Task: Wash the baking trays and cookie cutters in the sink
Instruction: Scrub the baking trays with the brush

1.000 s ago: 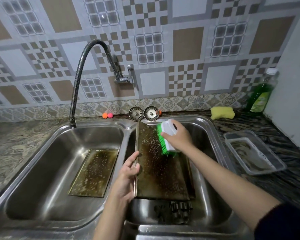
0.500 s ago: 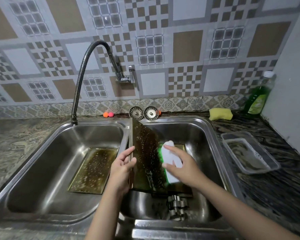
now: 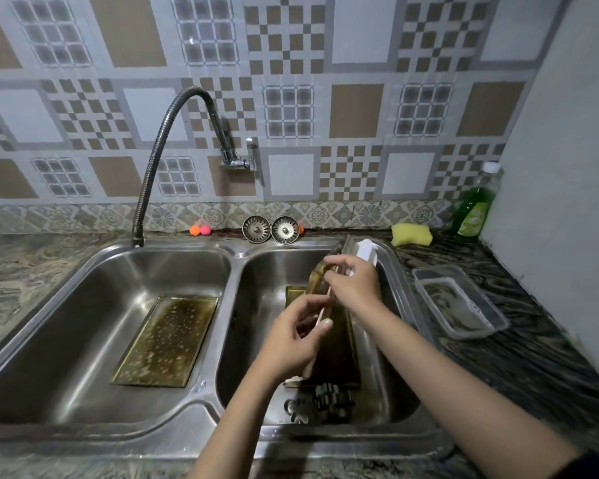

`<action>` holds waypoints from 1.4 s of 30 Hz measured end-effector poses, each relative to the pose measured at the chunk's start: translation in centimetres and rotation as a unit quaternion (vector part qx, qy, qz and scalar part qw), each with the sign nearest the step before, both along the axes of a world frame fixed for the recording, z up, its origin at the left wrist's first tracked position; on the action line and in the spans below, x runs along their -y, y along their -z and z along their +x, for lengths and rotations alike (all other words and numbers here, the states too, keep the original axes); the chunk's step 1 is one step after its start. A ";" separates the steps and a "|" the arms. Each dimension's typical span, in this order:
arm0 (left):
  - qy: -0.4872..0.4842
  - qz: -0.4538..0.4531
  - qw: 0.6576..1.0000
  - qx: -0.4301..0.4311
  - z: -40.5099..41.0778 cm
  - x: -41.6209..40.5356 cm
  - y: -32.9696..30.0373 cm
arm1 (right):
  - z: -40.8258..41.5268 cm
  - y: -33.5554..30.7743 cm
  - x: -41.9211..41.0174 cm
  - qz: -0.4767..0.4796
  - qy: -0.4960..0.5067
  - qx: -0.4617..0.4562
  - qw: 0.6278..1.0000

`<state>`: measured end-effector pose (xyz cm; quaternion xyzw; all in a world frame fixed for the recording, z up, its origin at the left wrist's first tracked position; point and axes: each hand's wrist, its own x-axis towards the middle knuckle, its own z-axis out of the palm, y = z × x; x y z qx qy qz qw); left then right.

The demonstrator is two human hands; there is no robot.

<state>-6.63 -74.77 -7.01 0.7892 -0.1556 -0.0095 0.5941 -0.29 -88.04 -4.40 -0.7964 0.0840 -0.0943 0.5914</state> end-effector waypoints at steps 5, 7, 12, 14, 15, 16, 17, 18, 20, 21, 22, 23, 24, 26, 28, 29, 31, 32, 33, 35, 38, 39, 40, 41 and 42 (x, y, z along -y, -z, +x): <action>-0.130 0.012 0.991 0.003 1.1 -5.1 0.3 | -1.1 -2.8 1.0 0.079 0.030 0.027 0.996; -0.142 -0.006 0.989 -0.041 1.4 -8.5 0.5 | -1.5 -3.6 0.4 0.118 0.042 0.037 0.991; -0.079 -0.115 0.962 -0.235 1.4 -15.7 1.6 | -2.0 -3.9 -4.7 0.205 0.024 0.029 0.978; -0.092 -0.136 0.956 -0.245 1.4 -18.5 2.6 | -1.6 -2.7 -7.4 0.215 0.008 0.013 0.977; -0.105 -0.144 0.952 -0.250 1.4 -19.9 3.0 | -1.4 -2.1 -8.8 0.214 0.006 0.006 0.977; -0.118 -0.157 0.946 -0.257 1.3 -21.3 3.5 | -1.3 -1.6 -10.3 0.210 0.001 0.000 0.978; -0.131 -0.173 0.940 -0.264 1.3 -23.1 4.0 | -1.1 -1.1 -12.0 0.208 -0.007 -0.007 0.978; -0.148 -0.186 0.932 -0.272 1.3 -24.7 4.5 | -1.0 -0.7 -13.5 0.204 -0.014 -0.010 0.979; -0.191 -0.203 0.916 -0.287 1.6 -27.9 5.3 | -0.6 0.0 -16.1 0.193 -0.011 -0.009 0.981; -0.212 -0.205 0.910 -0.290 1.7 -29.5 5.6 | -0.5 0.3 -17.2 0.191 -0.005 -0.006 0.982; -0.237 -0.196 0.906 -0.290 2.1 -31.3 6.0 | -0.2 0.9 -18.4 0.191 -0.003 -0.004 0.982; -0.264 -0.176 0.905 -0.282 2.5 -32.7 6.5 | -0.1 1.4 -19.1 0.195 0.000 -0.002 0.981; -0.289 -0.153 0.905 -0.272 2.9 -33.9 6.9 | -0.1 1.8 -19.5 0.193 0.001 -0.003 0.981; -0.329 -0.103 0.900 -0.267 4.1 -36.6 8.3 | 0.2 2.7 -21.0 0.178 0.001 -0.016 0.984; -0.346 -0.070 0.896 -0.271 5.2 -38.2 9.5 | 0.3 3.6 -22.0 0.164 0.011 -0.034 0.986; -0.352 -0.057 0.893 -0.274 5.7 -38.7 10.1 | 0.3 4.0 -22.4 0.161 0.017 -0.039 0.986; -0.352 -0.040 0.889 -0.289 6.5 -39.2 10.9 | 0.4 4.6 -22.7 0.158 0.032 -0.048 0.986; -0.355 -0.036 0.886 -0.295 6.9 -39.3 11.1 | 0.4 4.7 -22.8 0.156 0.040 -0.052 0.986; -0.358 -0.037 0.883 -0.301 7.3 -39.3 11.4 | 0.5 4.9 -22.7 0.155 0.048 -0.055 0.985; -0.362 -0.043 0.878 -0.310 8.2 -39.2 12.1 | 0.6 5.3 -22.4 0.154 0.061 -0.059 0.984; -0.342 -0.039 0.882 -0.323 9.3 -38.9 12.8 | 0.5 5.5 -22.0 0.152 0.084 -0.061 0.983; -0.326 -0.029 0.886 -0.329 9.6 -38.6 12.9 | 0.6 5.6 -21.8 0.151 0.093 -0.060 0.982; -0.305 -0.013 0.892 -0.333 10.0 -38.4 13.2 | 0.5 5.6 -21.6 0.148 0.100 -0.061 0.982; -0.285 0.004 0.899 -0.334 10.2 -38.0 13.1 | 0.5 5.6 -21.3 0.143 0.107 -0.064 0.982; -0.267 0.027 0.904 -0.334 10.4 -37.5 13.0 | 0.5 5.7 -21.0 0.137 0.114 -0.065 0.982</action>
